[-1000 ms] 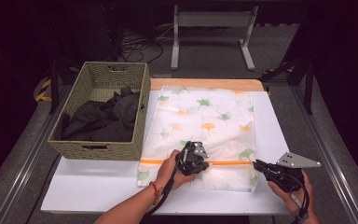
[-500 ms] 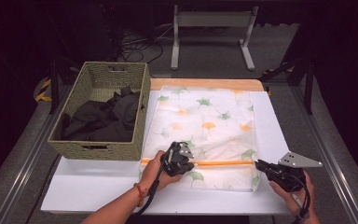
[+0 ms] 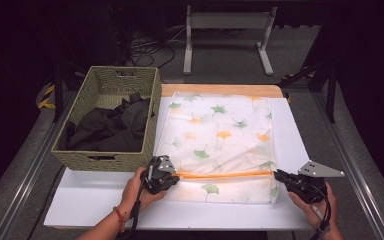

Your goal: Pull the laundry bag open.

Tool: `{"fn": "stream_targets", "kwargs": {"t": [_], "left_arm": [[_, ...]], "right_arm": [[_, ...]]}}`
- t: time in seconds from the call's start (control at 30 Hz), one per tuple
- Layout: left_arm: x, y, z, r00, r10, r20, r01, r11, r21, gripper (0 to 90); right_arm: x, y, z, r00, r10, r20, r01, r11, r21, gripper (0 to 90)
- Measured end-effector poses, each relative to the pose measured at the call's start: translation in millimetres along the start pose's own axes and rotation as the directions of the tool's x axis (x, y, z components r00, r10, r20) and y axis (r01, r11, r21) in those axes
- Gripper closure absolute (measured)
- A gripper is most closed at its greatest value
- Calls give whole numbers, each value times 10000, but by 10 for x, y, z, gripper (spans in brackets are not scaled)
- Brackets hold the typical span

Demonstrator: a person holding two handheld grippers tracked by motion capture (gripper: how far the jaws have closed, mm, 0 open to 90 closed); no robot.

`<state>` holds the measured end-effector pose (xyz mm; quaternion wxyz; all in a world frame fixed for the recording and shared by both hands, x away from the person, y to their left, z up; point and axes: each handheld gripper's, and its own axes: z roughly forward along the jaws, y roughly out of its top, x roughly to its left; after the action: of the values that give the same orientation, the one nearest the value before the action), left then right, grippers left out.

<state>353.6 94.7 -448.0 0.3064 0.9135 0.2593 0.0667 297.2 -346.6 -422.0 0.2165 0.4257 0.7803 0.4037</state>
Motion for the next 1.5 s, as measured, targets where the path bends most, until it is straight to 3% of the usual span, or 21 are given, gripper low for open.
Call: {"fn": "stream_targets", "kwargs": {"t": [0.33, 0.6, 0.83, 0.93, 0.97, 1.07, 1.2, 1.27, 1.33, 1.4, 1.5], "left_arm": [[117, -278, -191, 9974, -560, -456, 556, 9984, -95, 900], [212, -464, -328, 9929, -1057, -548, 1042, 9941, -300, 900], [292, -583, -425, 9889, -1267, -780, 1237, 9914, -415, 900], [335, -613, -456, 9849, -1474, -912, 1428, 9882, -549, 900], [342, -617, -462, 9810, -1383, -1362, 1338, 9901, -420, 900], [443, -700, -497, 9754, -1884, -1144, 1806, 9806, -758, 900], [426, -748, -505, 9783, -1736, -1132, 1654, 9831, -781, 900], [409, -762, -523, 9833, -1393, -1173, 1285, 9871, -952, 900], [396, -781, -549, 9863, -1288, -1033, 1155, 9853, -1259, 900], [397, -800, -576, 9848, -1278, -1180, 1097, 9828, -1488, 900], [415, -844, -609, 9858, -1303, -1057, 1095, 9770, -1831, 899]], "right_arm": [[-52, 88, 172, 9996, -86, 262, 79, 9995, 292, 854], [-67, 91, 180, 9996, -37, 263, 29, 9995, 300, 854], [-85, 126, 187, 9995, -45, 311, 36, 9996, 265, 854], [-92, 154, 218, 9992, -135, 367, 123, 9995, 304, 854], [-95, 160, 235, 9992, -129, 374, 116, 9993, 345, 854], [-145, 146, 256, 9983, 35, 582, -57, 9993, 379, 854], [-175, 107, 260, 9986, 228, 478, -249, 9987, 443, 848], [-169, 96, 263, 9987, 205, 468, -228, 9986, 477, 843], [-162, 73, 264, 9988, 226, 433, -250, 9983, 534, 805], [-166, 41, 250, 9986, 229, 475, -258, 9979, 600, 761], [-194, -22, 209, 9979, 412, 498, -446, 9966, 694, 689]]}}
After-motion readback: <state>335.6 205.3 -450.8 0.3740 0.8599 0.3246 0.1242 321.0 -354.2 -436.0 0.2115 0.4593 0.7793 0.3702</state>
